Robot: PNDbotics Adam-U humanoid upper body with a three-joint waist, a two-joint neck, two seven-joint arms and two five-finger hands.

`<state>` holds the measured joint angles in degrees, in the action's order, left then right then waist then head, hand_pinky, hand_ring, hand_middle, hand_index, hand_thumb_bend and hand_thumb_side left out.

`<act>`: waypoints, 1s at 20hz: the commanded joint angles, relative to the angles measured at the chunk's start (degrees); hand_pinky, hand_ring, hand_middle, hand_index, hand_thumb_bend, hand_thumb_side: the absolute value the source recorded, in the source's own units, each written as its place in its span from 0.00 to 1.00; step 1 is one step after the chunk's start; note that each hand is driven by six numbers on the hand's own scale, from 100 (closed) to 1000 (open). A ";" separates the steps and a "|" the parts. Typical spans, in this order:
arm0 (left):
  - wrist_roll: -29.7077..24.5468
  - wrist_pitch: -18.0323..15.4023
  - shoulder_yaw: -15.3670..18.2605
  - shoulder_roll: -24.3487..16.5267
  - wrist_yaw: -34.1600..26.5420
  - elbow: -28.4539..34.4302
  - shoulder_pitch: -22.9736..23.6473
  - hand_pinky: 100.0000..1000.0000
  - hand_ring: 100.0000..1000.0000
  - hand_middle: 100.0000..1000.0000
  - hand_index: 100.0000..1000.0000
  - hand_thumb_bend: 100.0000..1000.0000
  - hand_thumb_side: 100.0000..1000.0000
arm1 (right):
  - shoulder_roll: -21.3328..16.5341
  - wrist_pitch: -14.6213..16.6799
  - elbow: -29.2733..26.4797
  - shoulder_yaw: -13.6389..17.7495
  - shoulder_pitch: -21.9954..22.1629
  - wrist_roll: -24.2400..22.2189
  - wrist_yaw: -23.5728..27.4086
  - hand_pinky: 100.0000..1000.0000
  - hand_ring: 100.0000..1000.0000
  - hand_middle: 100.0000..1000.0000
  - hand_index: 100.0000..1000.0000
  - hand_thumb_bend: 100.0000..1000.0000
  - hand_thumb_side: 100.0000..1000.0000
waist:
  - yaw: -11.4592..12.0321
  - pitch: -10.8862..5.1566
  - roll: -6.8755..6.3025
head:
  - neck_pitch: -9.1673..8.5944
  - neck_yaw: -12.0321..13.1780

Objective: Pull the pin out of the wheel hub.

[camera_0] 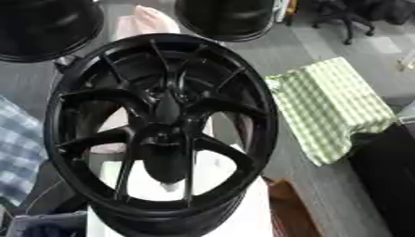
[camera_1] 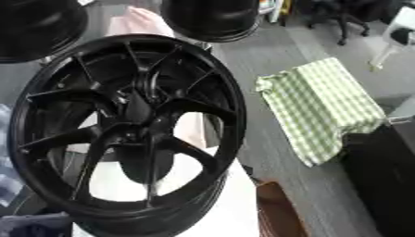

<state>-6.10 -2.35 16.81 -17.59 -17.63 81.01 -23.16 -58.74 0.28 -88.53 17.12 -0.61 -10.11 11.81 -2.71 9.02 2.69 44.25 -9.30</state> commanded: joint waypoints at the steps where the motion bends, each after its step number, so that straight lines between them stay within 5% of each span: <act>1: 0.09 -0.39 0.53 -1.54 -0.07 0.99 -0.90 0.74 0.70 0.51 0.71 0.05 0.71 | 2.46 2.75 -2.74 2.76 2.96 0.15 -4.87 0.60 0.51 0.30 0.61 0.36 0.03 | -0.06 -0.51 -0.10 | -0.13 0.48; 2: 0.09 -0.41 0.54 -1.54 -0.09 0.96 -0.92 0.74 0.70 0.51 0.71 0.05 0.71 | 3.82 4.13 -3.02 2.80 4.23 -0.16 -6.80 0.62 0.56 0.39 0.66 0.48 0.00 | -0.07 -0.50 -0.16 | -0.13 0.51; 3: 0.07 -0.42 0.52 -1.52 -0.09 0.91 -0.94 0.74 0.70 0.51 0.71 0.05 0.71 | 5.10 5.57 -3.02 2.71 5.20 -0.30 -8.87 0.65 0.60 0.47 0.71 0.48 0.14 | -0.06 -0.49 -0.24 | -0.13 0.53; 5: -0.04 -0.45 0.40 -1.47 -0.07 0.79 -1.03 0.74 0.70 0.51 0.71 0.04 0.71 | 7.24 8.32 -2.29 2.46 6.41 -0.44 -12.86 0.70 0.68 0.63 0.81 0.52 0.26 | -0.04 -0.46 -0.41 | -0.13 0.50; 8: -0.09 -0.57 0.44 -1.54 -0.06 0.64 -1.06 0.74 0.70 0.51 0.71 0.04 0.71 | 9.06 10.46 -0.64 3.25 7.26 1.01 -17.05 0.73 0.77 0.79 0.90 0.45 0.47 | -0.13 -0.37 -0.59 | -0.13 0.54; 11: -0.05 -0.66 0.46 -1.73 -0.06 0.45 -1.07 0.74 0.70 0.52 0.71 0.04 0.71 | 9.93 10.76 0.23 4.37 8.06 3.83 -18.30 0.73 0.78 0.82 0.92 0.38 0.61 | -0.30 -0.27 -0.63 | -0.13 0.52; 20: -0.27 -0.81 0.37 -1.73 -0.06 0.62 -1.03 0.74 0.70 0.52 0.71 0.04 0.71 | 9.36 10.42 -1.68 6.51 7.39 10.65 -10.38 0.71 0.75 0.79 0.92 0.28 0.47 | -0.38 -0.43 -0.61 | -0.13 0.08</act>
<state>-6.22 -2.86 16.82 -17.65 -17.65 80.76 -23.25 -46.75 10.62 -88.90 22.39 7.11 -0.60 -0.28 -3.04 9.24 2.04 44.26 -9.13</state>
